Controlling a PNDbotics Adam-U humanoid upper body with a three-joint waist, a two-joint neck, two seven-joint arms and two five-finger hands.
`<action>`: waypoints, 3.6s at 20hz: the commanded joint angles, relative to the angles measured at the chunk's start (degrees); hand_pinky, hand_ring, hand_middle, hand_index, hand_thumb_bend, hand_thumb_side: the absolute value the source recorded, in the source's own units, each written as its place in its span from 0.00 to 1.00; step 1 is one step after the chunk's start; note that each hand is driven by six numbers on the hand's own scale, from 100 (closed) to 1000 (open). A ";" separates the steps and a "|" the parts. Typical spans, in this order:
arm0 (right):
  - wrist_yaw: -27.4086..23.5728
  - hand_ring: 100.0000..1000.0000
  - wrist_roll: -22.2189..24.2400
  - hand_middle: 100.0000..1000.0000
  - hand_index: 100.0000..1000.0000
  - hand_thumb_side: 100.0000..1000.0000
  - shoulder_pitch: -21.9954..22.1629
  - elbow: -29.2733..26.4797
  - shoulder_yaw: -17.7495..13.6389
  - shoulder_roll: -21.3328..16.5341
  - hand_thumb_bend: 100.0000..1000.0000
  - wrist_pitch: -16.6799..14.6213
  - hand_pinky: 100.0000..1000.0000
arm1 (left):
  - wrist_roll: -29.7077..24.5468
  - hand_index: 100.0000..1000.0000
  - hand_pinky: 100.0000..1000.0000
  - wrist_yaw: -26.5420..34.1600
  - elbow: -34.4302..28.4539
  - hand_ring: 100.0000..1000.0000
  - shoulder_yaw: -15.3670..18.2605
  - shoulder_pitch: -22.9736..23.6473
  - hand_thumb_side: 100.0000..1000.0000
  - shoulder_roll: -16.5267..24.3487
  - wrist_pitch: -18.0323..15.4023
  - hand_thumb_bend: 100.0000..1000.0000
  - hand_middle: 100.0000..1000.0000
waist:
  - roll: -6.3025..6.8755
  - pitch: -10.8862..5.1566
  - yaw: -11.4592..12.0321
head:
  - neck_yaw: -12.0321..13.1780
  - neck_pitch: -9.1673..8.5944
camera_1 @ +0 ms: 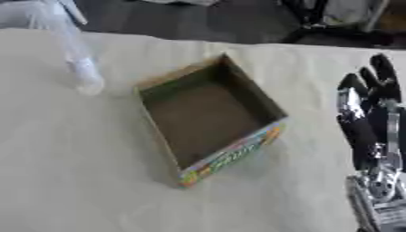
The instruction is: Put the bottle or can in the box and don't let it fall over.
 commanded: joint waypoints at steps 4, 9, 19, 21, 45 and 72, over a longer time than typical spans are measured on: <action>0.58 1.00 -0.11 1.00 1.00 0.41 0.19 -1.39 -0.62 -0.77 0.00 0.33 1.00 | 0.29 0.79 1.00 -0.62 -0.93 0.77 1.05 0.76 0.47 -0.18 -0.04 0.64 0.86 | 0.20 -0.84 1.39 | 0.62 0.42; 0.80 1.00 -0.16 1.00 1.00 0.41 0.22 -1.39 -0.62 -0.55 0.00 0.51 1.00 | 0.21 0.79 1.00 -0.87 -0.82 0.77 1.30 1.48 0.48 -0.59 0.08 0.64 0.86 | 0.29 -0.83 1.56 | 0.52 0.29; 0.21 1.00 0.26 1.00 1.00 0.41 -0.96 -1.39 -0.17 -0.59 0.00 0.76 1.00 | -0.25 0.79 1.00 -1.43 -0.76 0.77 1.09 1.42 0.48 -0.40 0.22 0.64 0.86 | 0.41 -0.14 0.13 | -0.19 -0.06; -0.03 1.00 0.49 1.00 1.00 0.41 -1.16 -1.39 0.01 -0.65 0.00 0.91 1.00 | -0.23 0.79 1.00 -1.55 -0.74 0.77 1.14 1.59 0.48 -0.42 0.22 0.64 0.86 | 0.50 -0.16 -0.39 | -0.23 -0.15; -1.41 1.00 1.51 1.00 1.00 0.41 -0.83 -1.39 0.71 -0.83 0.00 1.27 1.00 | 0.71 0.80 1.00 -6.40 16.07 0.78 -2.55 -6.89 0.29 13.31 12.18 0.80 0.82 | 0.55 -1.12 -2.75 | -0.21 0.13; -3.90 1.00 2.33 1.00 1.00 0.41 -1.41 -1.39 1.97 -1.55 0.00 1.79 1.00 | -15.92 0.81 1.00 -10.04 40.77 0.81 -12.77 -31.41 0.25 18.60 11.73 0.83 0.85 | -0.01 -2.13 -4.87 | 1.81 1.10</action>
